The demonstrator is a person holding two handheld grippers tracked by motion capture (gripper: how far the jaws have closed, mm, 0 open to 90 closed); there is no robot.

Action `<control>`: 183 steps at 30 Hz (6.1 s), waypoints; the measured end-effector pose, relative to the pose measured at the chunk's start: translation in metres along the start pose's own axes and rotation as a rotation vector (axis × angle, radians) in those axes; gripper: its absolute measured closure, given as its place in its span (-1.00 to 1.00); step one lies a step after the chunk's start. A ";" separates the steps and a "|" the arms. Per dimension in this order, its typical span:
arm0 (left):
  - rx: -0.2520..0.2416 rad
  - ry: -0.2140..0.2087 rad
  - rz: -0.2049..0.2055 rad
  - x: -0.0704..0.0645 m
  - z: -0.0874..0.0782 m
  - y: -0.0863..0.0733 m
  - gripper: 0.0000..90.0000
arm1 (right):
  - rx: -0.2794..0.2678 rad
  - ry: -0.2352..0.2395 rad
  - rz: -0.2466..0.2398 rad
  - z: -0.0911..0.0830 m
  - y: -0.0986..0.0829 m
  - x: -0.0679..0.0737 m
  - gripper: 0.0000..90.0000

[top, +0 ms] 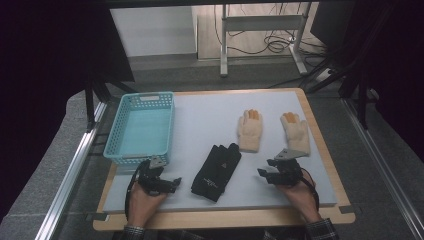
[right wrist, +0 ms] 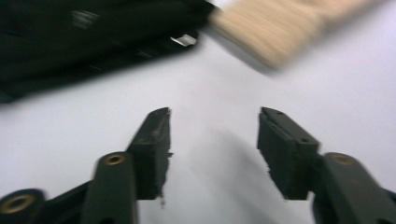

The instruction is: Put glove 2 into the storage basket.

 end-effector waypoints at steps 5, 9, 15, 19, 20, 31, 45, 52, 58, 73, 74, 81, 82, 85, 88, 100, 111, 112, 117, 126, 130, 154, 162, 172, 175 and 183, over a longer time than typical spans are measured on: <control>0.000 -0.001 -0.002 0.000 0.000 0.000 -1.00 | 0.009 -0.095 0.025 -0.006 -0.013 -0.029 -0.30; -0.001 -0.002 -0.003 0.000 0.000 0.000 -0.99 | 0.012 -0.144 0.008 -0.009 -0.014 -0.039 -0.39; -0.009 0.006 -0.007 0.000 -0.001 0.001 -0.94 | 0.025 -0.152 0.003 -0.007 -0.015 -0.039 -0.48; -0.016 0.001 -0.020 -0.002 -0.004 0.003 -0.88 | 0.023 -0.151 0.005 -0.007 -0.015 -0.040 -0.49; -0.030 -0.030 -0.036 -0.009 -0.005 0.007 -0.88 | 0.023 -0.152 0.005 -0.007 -0.015 -0.040 -0.49; -0.067 -0.138 -0.028 -0.051 -0.002 0.040 -0.95 | 0.022 -0.152 0.005 -0.007 -0.015 -0.040 -0.49; 0.050 -0.191 0.047 -0.111 0.050 0.070 -1.00 | 0.022 -0.150 0.004 -0.007 -0.015 -0.039 -0.51; 0.106 -0.182 0.048 -0.122 0.067 0.066 -1.00 | 0.022 -0.148 0.003 -0.007 -0.016 -0.039 -0.51; 0.156 -0.136 0.120 -0.137 0.068 0.059 -1.00 | 0.022 -0.148 0.002 -0.007 -0.016 -0.039 -0.51; 0.157 -0.091 0.102 -0.105 0.064 0.062 0.25 | 0.022 -0.149 0.001 -0.007 -0.016 -0.039 -0.52; 0.157 -0.091 0.102 -0.105 0.064 0.062 0.30 | 0.022 -0.149 0.001 -0.007 -0.016 -0.039 -0.52; 0.142 -0.111 0.091 -0.099 0.059 0.073 0.37 | 0.024 -0.148 0.001 -0.007 -0.016 -0.039 -0.52; 0.138 -0.107 0.093 -0.096 0.058 0.076 0.37 | 0.024 -0.148 0.001 -0.007 -0.016 -0.039 -0.52; 0.120 -0.096 0.098 -0.089 0.052 0.090 0.36 | 0.022 -0.148 0.001 -0.007 -0.016 -0.039 -0.52; 0.101 -0.087 0.095 -0.082 0.047 0.106 0.36 | 0.022 -0.148 0.001 -0.007 -0.016 -0.039 -0.52; 0.090 -0.006 0.081 -0.039 0.027 0.151 0.35 | 0.023 -0.146 0.001 -0.007 -0.016 -0.039 -0.52; 0.071 0.103 0.021 0.023 -0.001 0.170 0.34 | 0.022 -0.147 0.000 -0.007 -0.016 -0.039 -0.53; 0.071 0.115 0.013 0.030 -0.003 0.170 0.34 | 0.022 -0.147 0.000 -0.007 -0.016 -0.039 -0.53; 0.080 0.182 -0.021 0.065 -0.013 0.166 0.34 | 0.022 -0.147 0.000 -0.007 -0.016 -0.039 -0.53; 0.107 0.280 -0.088 0.123 -0.024 0.146 0.33 | 0.022 -0.147 0.000 -0.007 -0.016 -0.039 -0.53; 0.128 0.311 -0.112 0.144 -0.024 0.136 0.32 | 0.022 -0.147 0.000 -0.007 -0.016 -0.039 -0.53; 0.348 0.425 -0.140 0.202 0.027 0.079 0.25 | 0.022 -0.144 0.000 -0.007 -0.016 -0.039 -0.54; 0.371 0.404 -0.162 0.207 0.024 0.070 -0.53 | 0.022 -0.143 0.000 -0.007 -0.016 -0.039 -0.54; 0.217 0.296 -0.211 0.194 -0.003 0.096 -0.87 | 0.022 -0.144 -0.001 -0.007 -0.016 -0.039 -0.54; 0.144 0.246 -0.225 0.185 -0.007 0.103 -0.91 | 0.023 -0.144 -0.001 -0.007 -0.016 -0.039 -0.54; 0.045 0.140 -0.177 0.144 -0.008 0.117 -0.95 | 0.023 -0.144 -0.001 -0.007 -0.016 -0.039 -0.54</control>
Point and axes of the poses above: each handheld gripper's, and its own axes: z roughly forward along the jaws, y roughly out of its top, x roughly to its left, the point moved 9 cm from there along z, roughly forward along the jaws, and after that the axes turned 15 degrees about -x, right-handed, at the moved point
